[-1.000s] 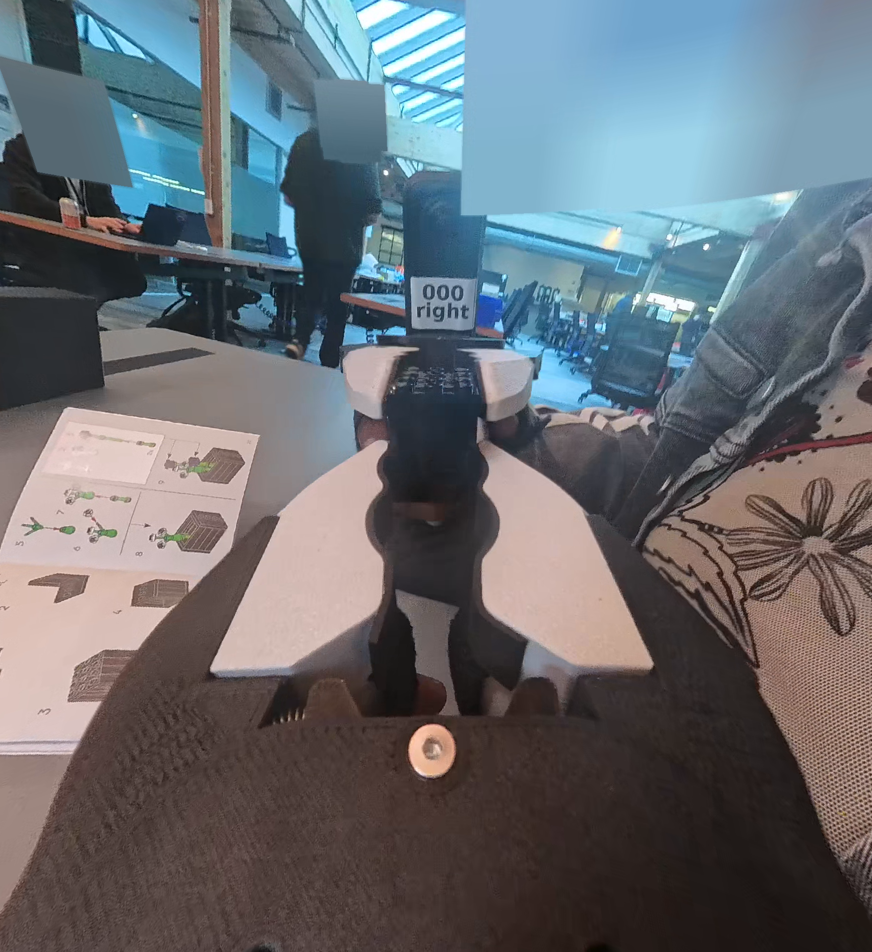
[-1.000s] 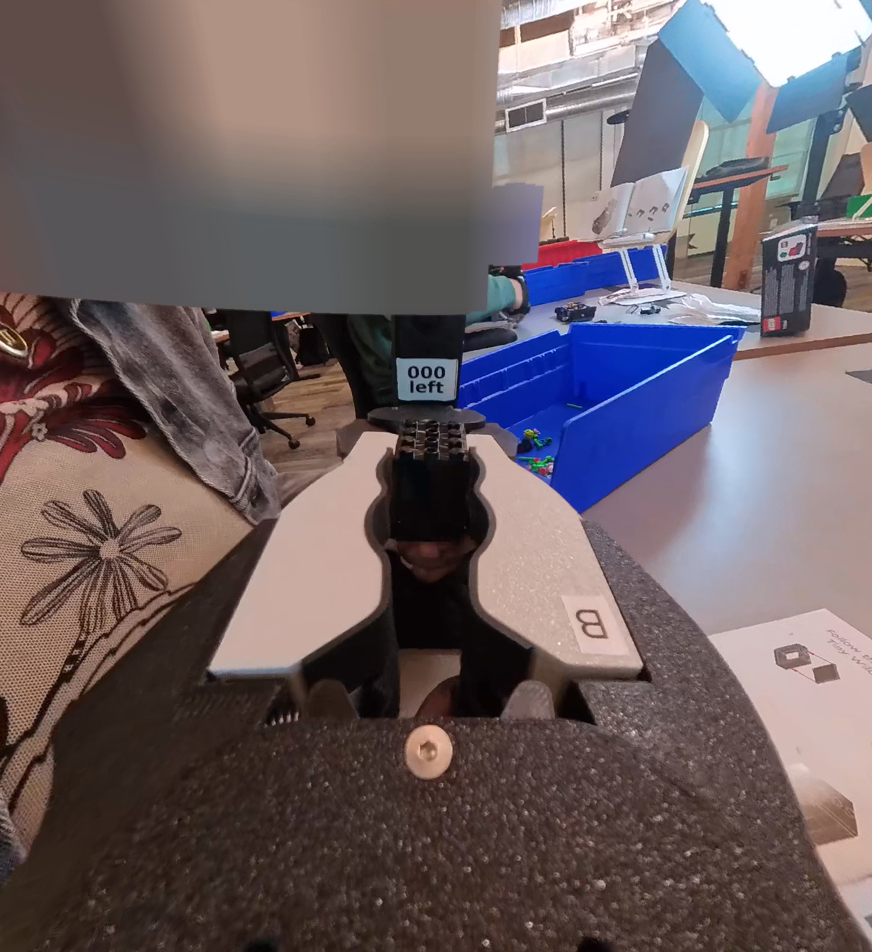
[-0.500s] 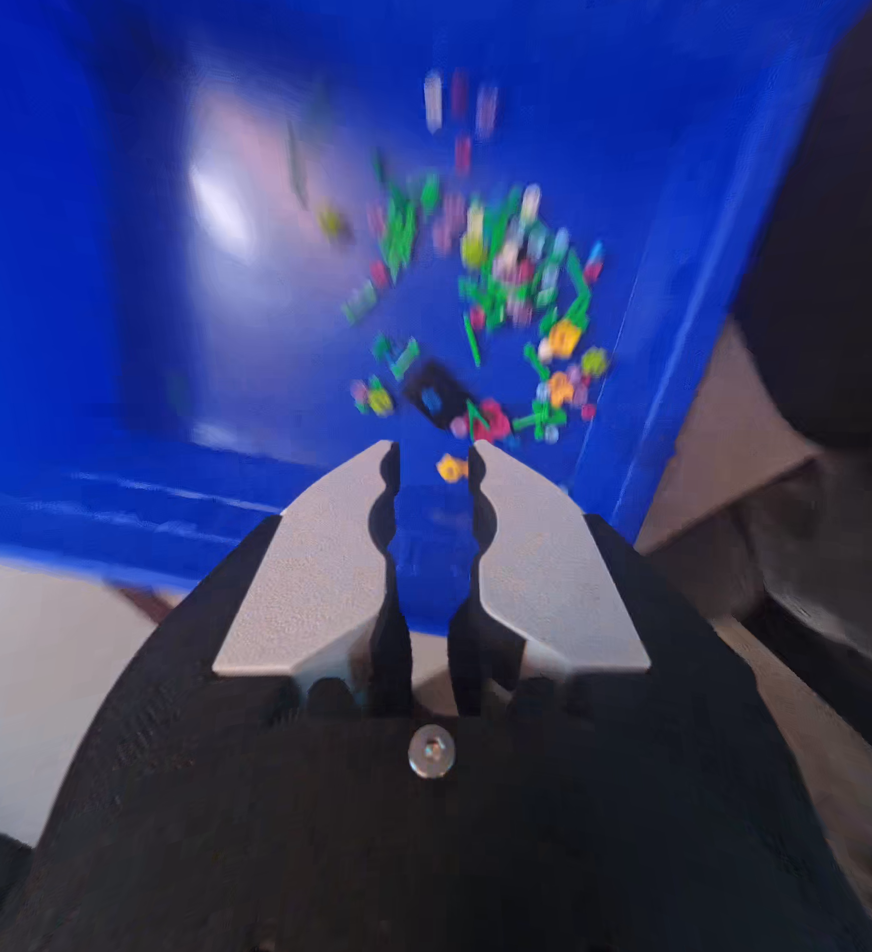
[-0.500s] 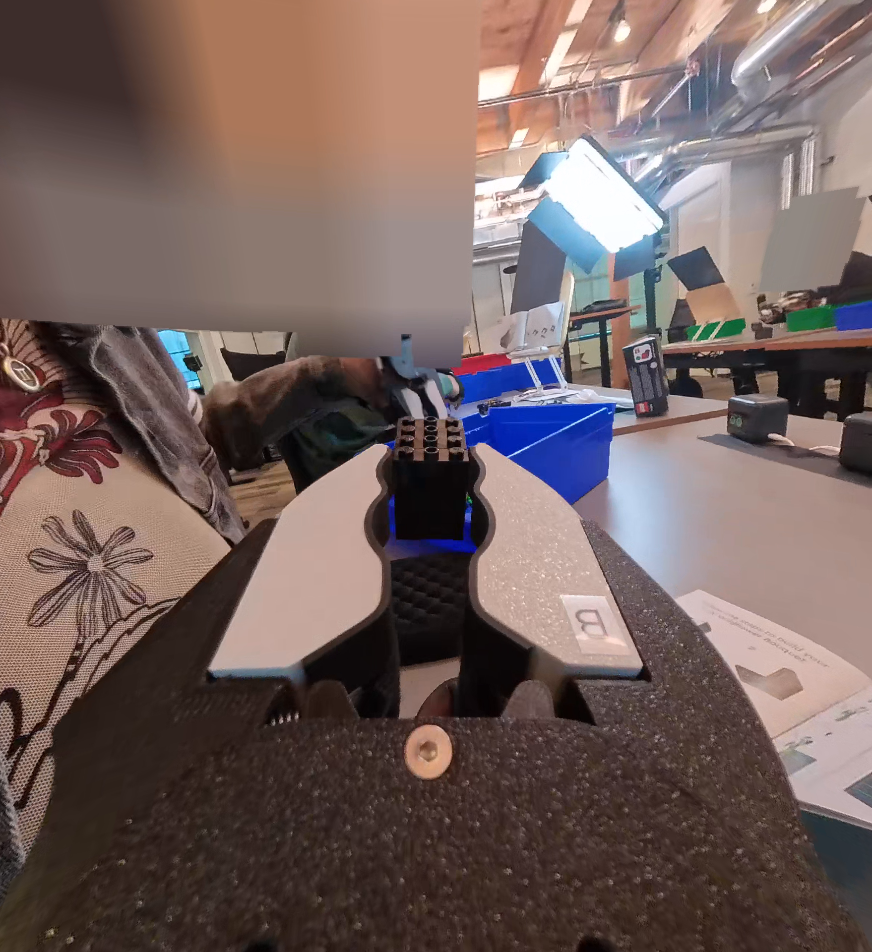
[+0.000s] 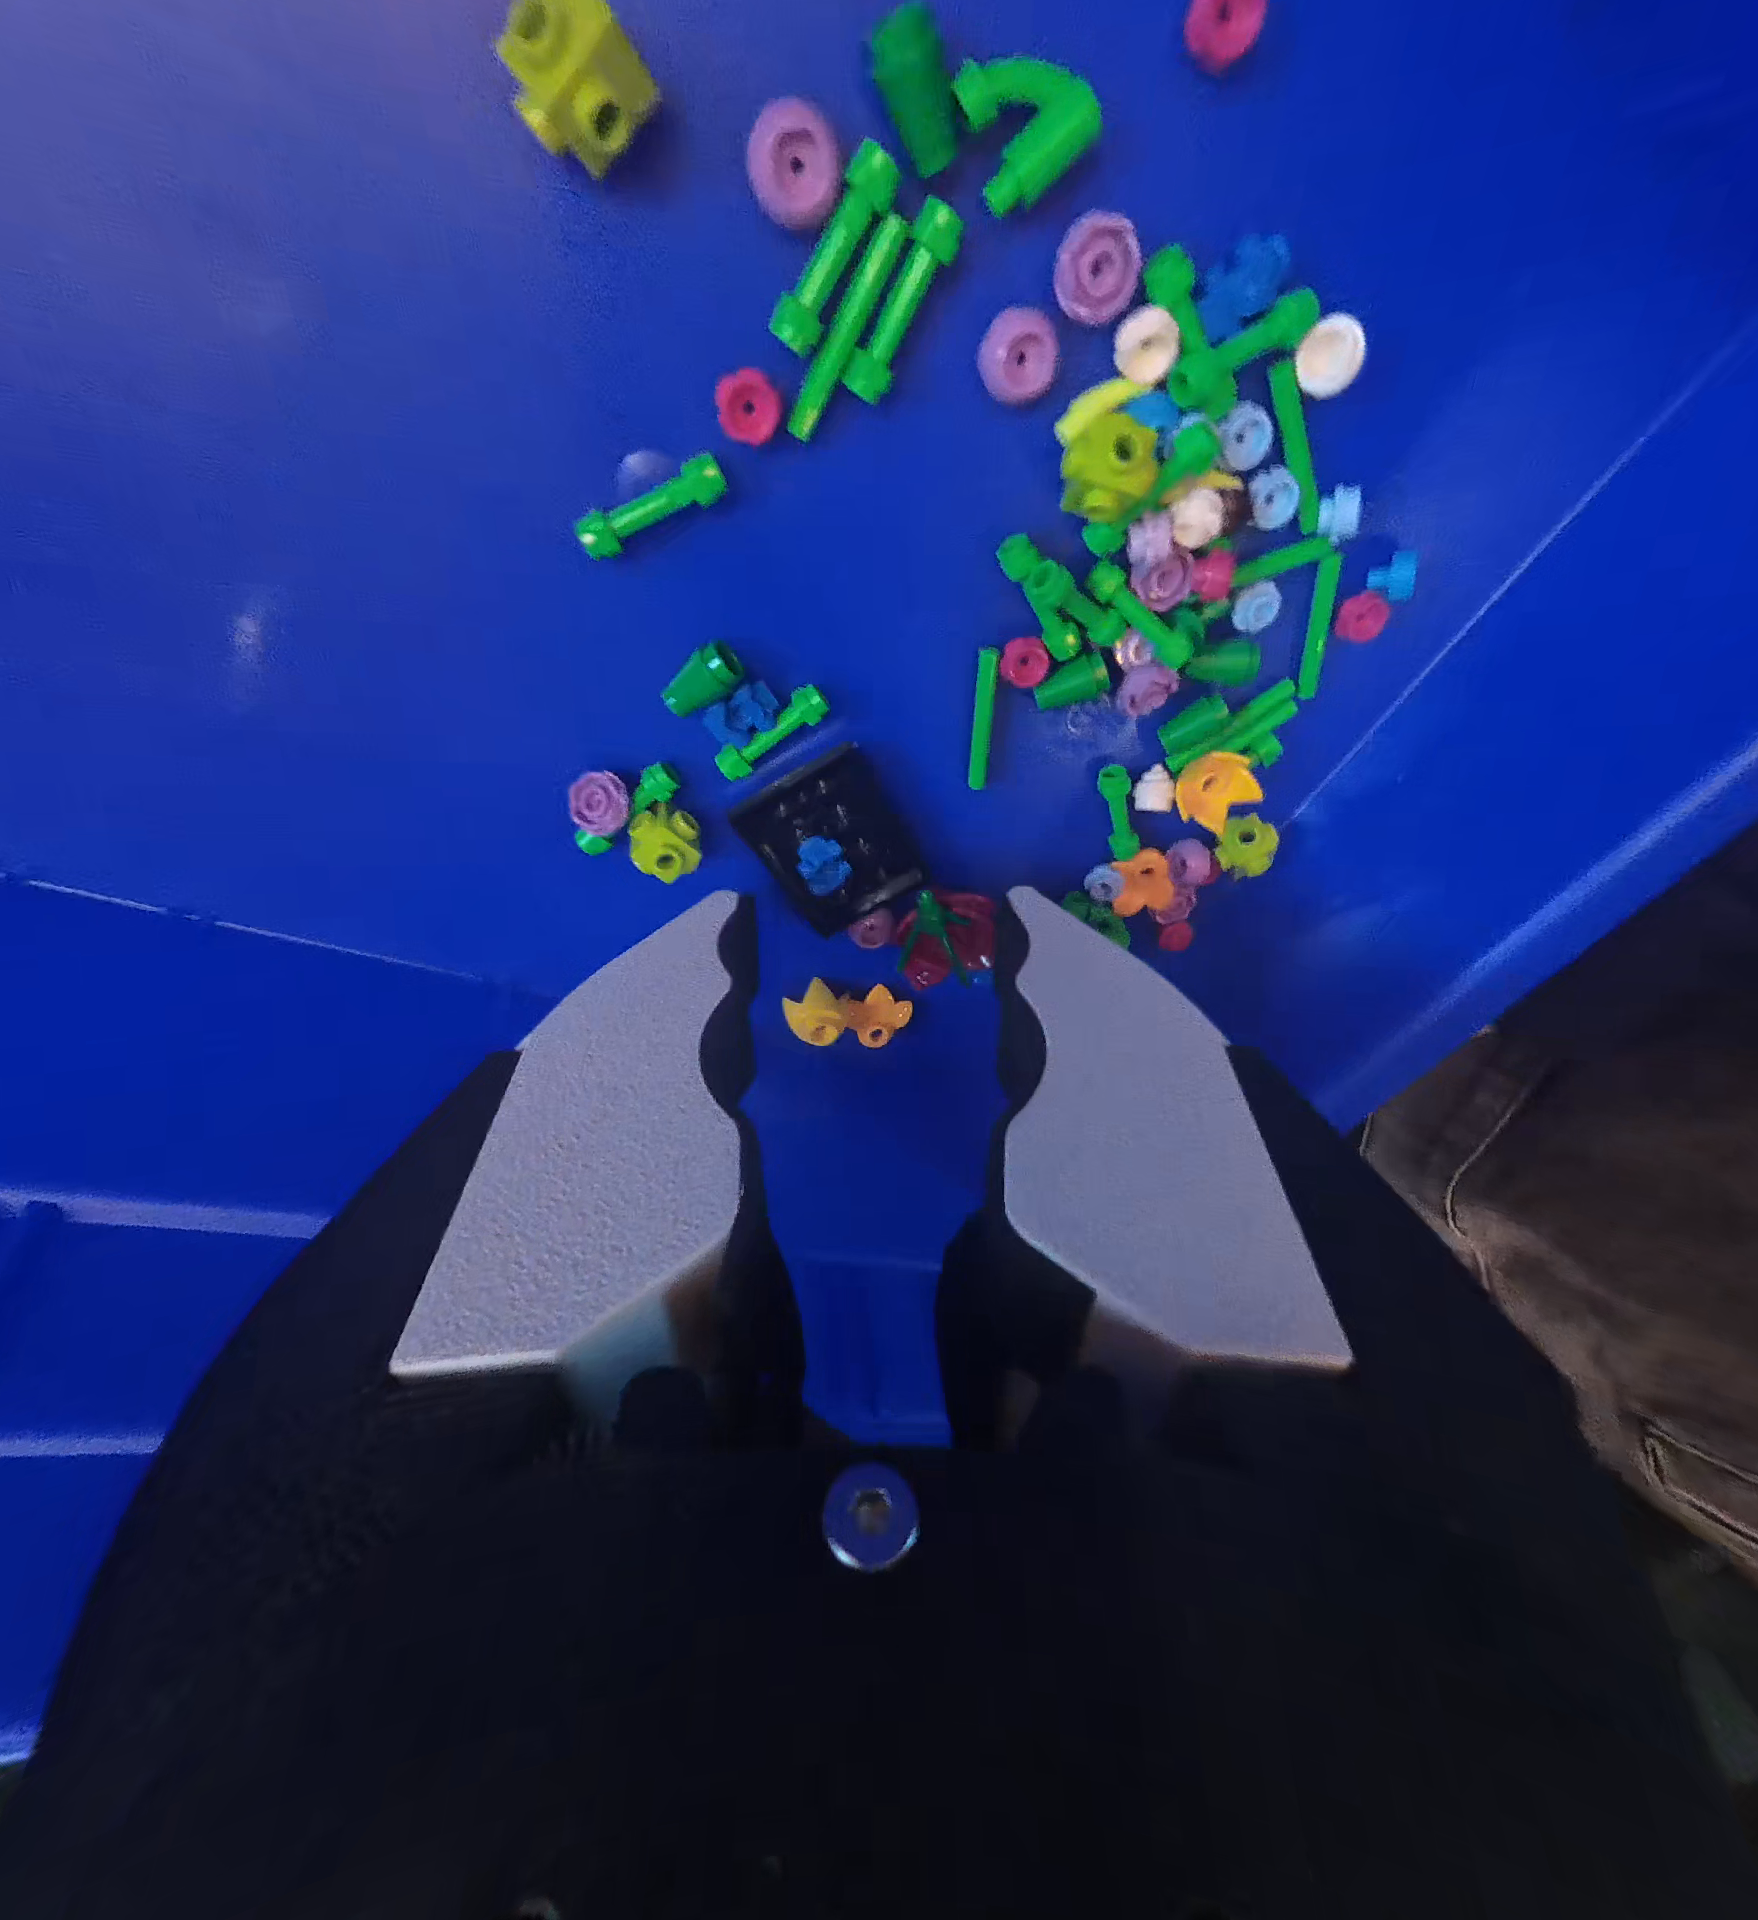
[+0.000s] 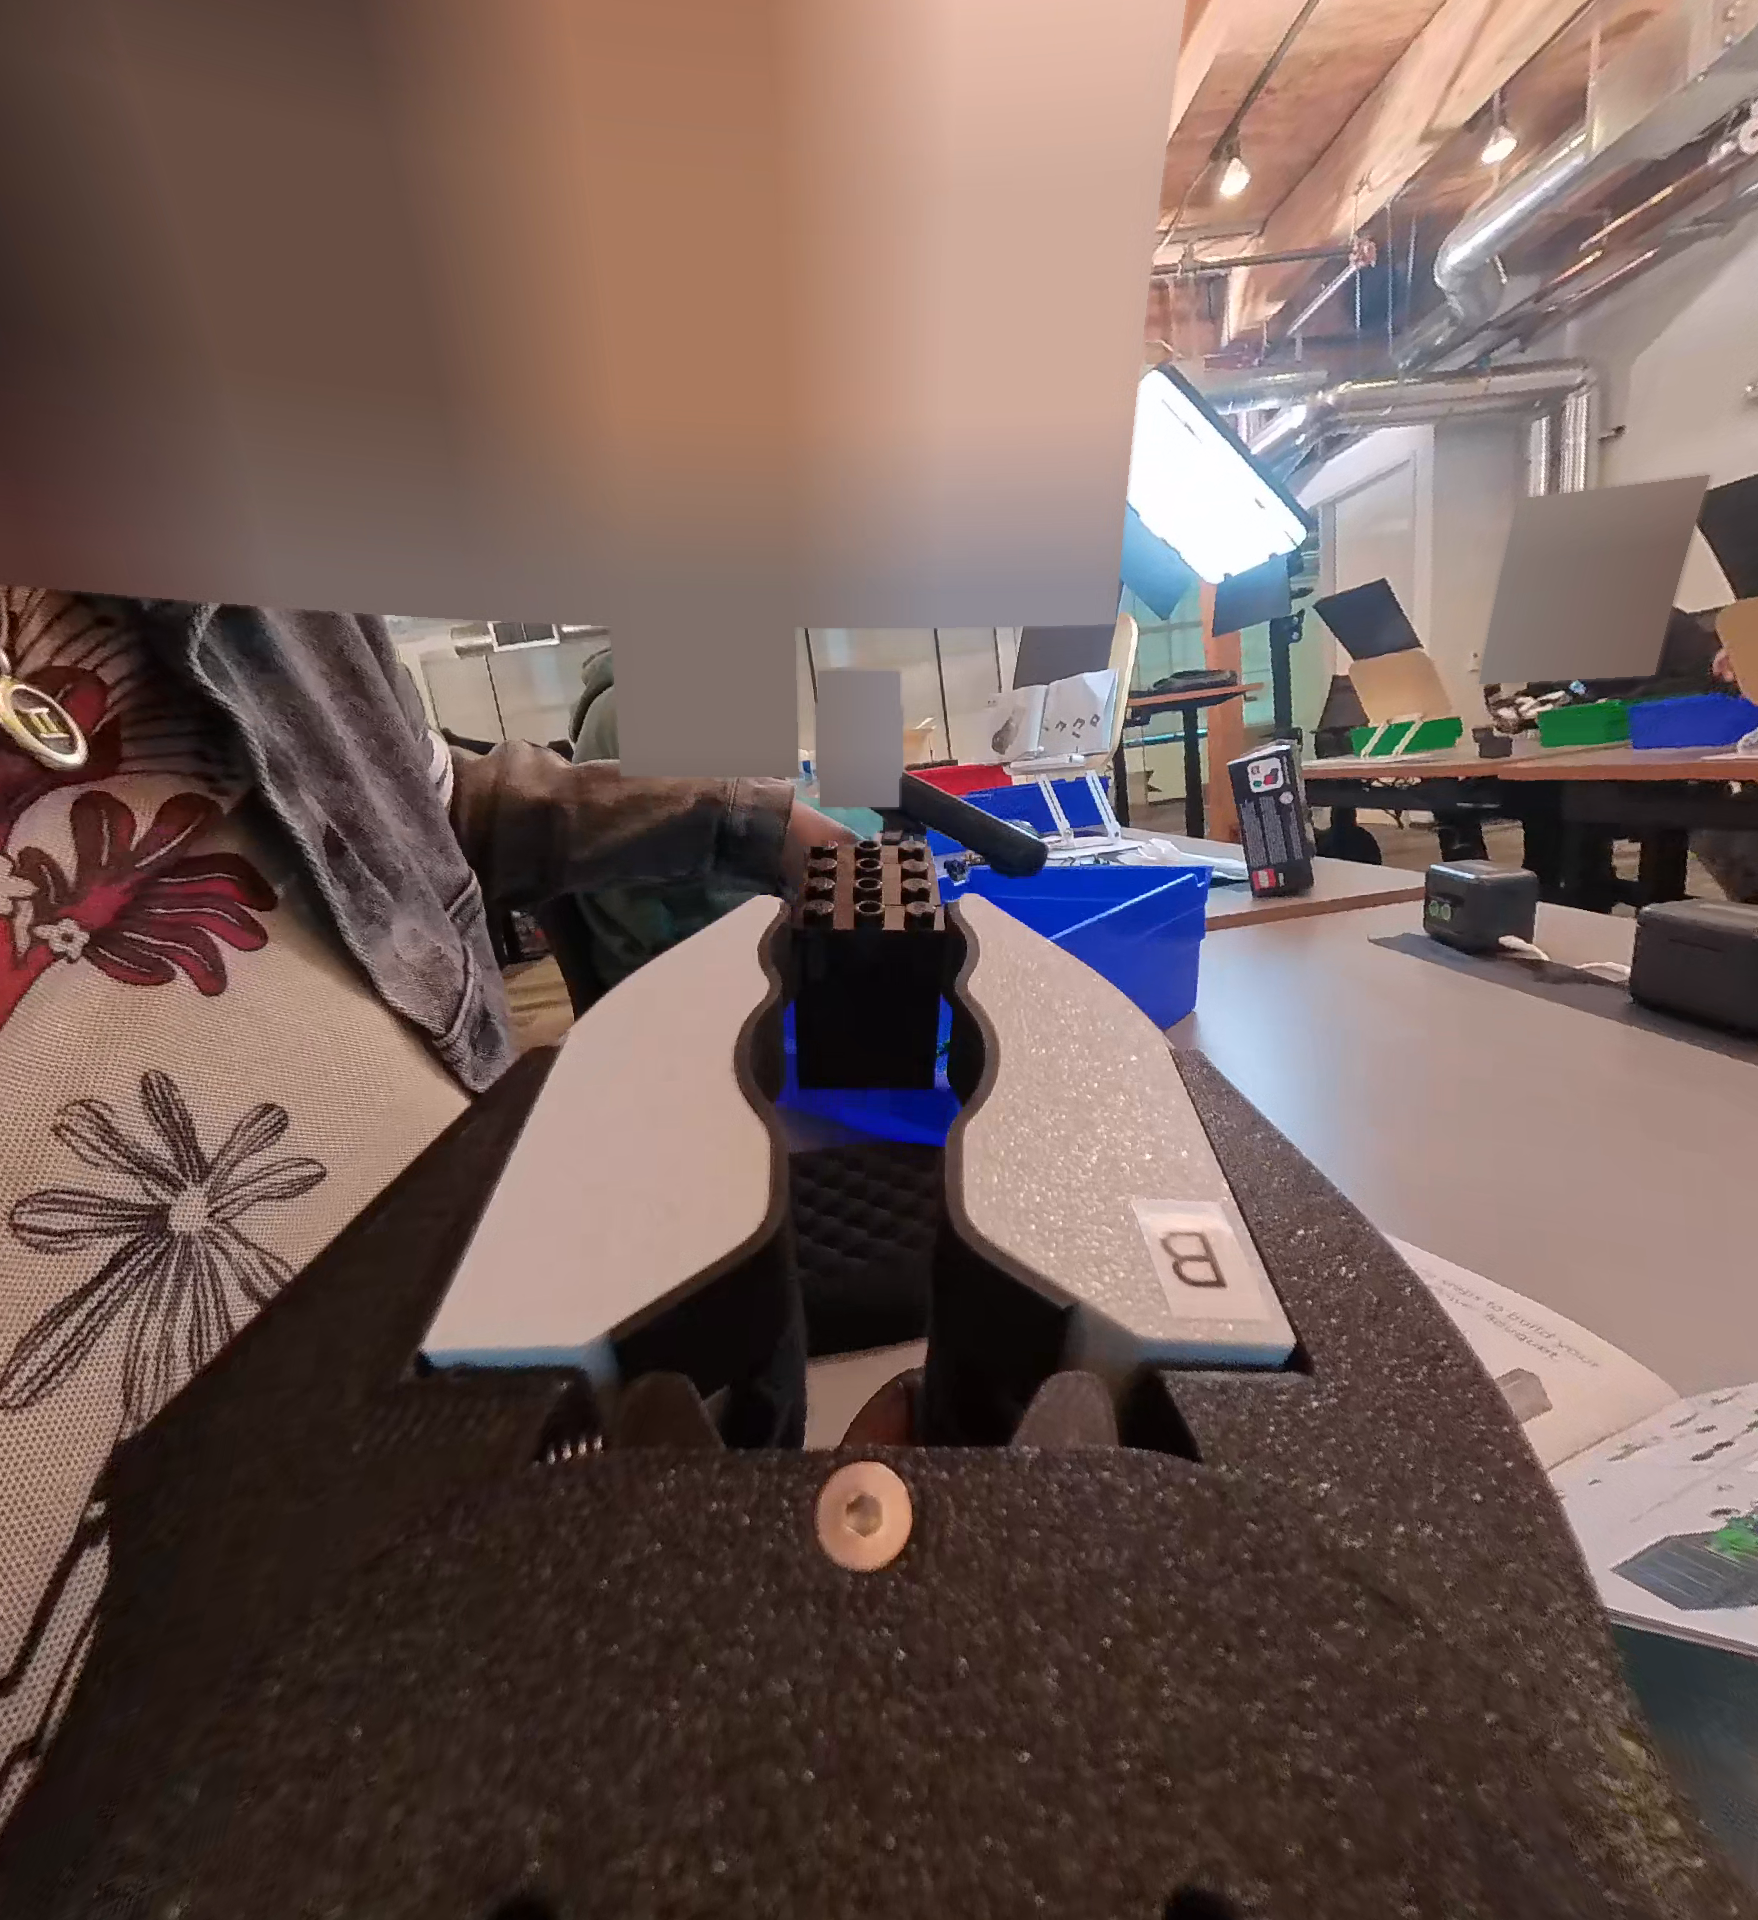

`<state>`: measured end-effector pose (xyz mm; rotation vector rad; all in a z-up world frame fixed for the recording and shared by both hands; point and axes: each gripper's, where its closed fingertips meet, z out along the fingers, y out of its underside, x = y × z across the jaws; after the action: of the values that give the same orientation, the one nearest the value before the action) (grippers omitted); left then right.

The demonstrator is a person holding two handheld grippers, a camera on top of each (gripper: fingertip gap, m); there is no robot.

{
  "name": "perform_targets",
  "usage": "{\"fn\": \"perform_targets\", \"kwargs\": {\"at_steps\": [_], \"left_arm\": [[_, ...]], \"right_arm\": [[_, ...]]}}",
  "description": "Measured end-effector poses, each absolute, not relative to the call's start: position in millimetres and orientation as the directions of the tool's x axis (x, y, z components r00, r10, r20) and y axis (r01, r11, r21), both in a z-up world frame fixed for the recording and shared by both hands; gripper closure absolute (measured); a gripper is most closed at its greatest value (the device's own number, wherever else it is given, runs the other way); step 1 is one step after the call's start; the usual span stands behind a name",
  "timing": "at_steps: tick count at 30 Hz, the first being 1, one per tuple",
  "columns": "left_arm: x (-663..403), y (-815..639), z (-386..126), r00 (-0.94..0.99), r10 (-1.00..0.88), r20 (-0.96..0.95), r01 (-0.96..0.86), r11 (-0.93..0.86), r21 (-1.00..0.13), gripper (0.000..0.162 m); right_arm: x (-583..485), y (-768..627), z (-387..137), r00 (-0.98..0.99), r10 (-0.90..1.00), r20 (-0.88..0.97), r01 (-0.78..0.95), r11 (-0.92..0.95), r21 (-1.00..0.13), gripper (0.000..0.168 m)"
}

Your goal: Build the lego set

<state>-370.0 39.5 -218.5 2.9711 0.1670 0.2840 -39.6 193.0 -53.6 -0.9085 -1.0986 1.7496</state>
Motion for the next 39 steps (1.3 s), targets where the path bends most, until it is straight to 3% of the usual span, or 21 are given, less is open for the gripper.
{"fn": "perform_targets", "kwargs": {"at_steps": [11, 14, 17, 21, 23, 29, 31, 36, 39], "left_arm": [[-376.0, 48.7, -224.7, 0.949, 0.269, 0.163, 0.225, -0.942, 0.248, 0.134], [-376.5, 50.6, -225.3, 0.966, 0.220, 0.135, 0.186, -0.955, 0.230, 0.138], [-372.2, 70.6, -215.8, 0.961, 0.207, 0.181, 0.196, -0.978, 0.076, 0.138], [-367.8, 111.5, -163.7, 0.939, 0.204, 0.276, 0.297, -0.887, -0.354, 0.150], [-365.0, 117.5, -143.7, 0.930, 0.199, 0.308, 0.336, -0.796, -0.503, 0.158], [-353.1, 110.3, -148.0, 0.934, 0.162, 0.320, 0.331, -0.729, -0.599, 0.158], [-352.6, 117.3, -135.5, 0.972, 0.093, 0.214, 0.219, -0.677, -0.703, 0.158], [-346.2, 117.3, -127.2, 0.998, 0.055, -0.025, 0.019, -0.681, -0.732, 0.158], [-336.7, 123.4, -103.8, 0.982, 0.026, -0.188, -0.136, -0.591, -0.795, 0.158]], "right_arm": [[-29.7, 202.0, -52.2, -0.387, 0.907, -0.163, -0.314, -0.296, -0.902, 0.142], [-29.1, 201.3, -52.3, -0.405, 0.899, -0.169, -0.315, -0.311, -0.897, 0.142], [-31.0, 199.5, -55.7, -0.413, 0.895, -0.168, -0.296, -0.306, -0.905, 0.142], [-32.3, 197.9, -57.5, -0.411, 0.897, -0.161, -0.288, -0.295, -0.911, 0.142], [-33.4, 196.7, -57.7, -0.413, 0.897, -0.158, -0.284, -0.292, -0.913, 0.142], [-36.7, 190.5, -59.4, -0.420, 0.897, -0.138, -0.269, -0.269, -0.925, 0.142], [-37.9, 189.4, -60.6, -0.418, 0.898, -0.136, -0.261, -0.262, -0.929, 0.142], [-39.0, 190.0, -61.8, -0.404, 0.905, -0.131, -0.256, -0.250, -0.934, 0.142], [-39.3, 192.6, -62.8, -0.390, 0.911, -0.134, -0.251, -0.245, -0.936, 0.142]]}}
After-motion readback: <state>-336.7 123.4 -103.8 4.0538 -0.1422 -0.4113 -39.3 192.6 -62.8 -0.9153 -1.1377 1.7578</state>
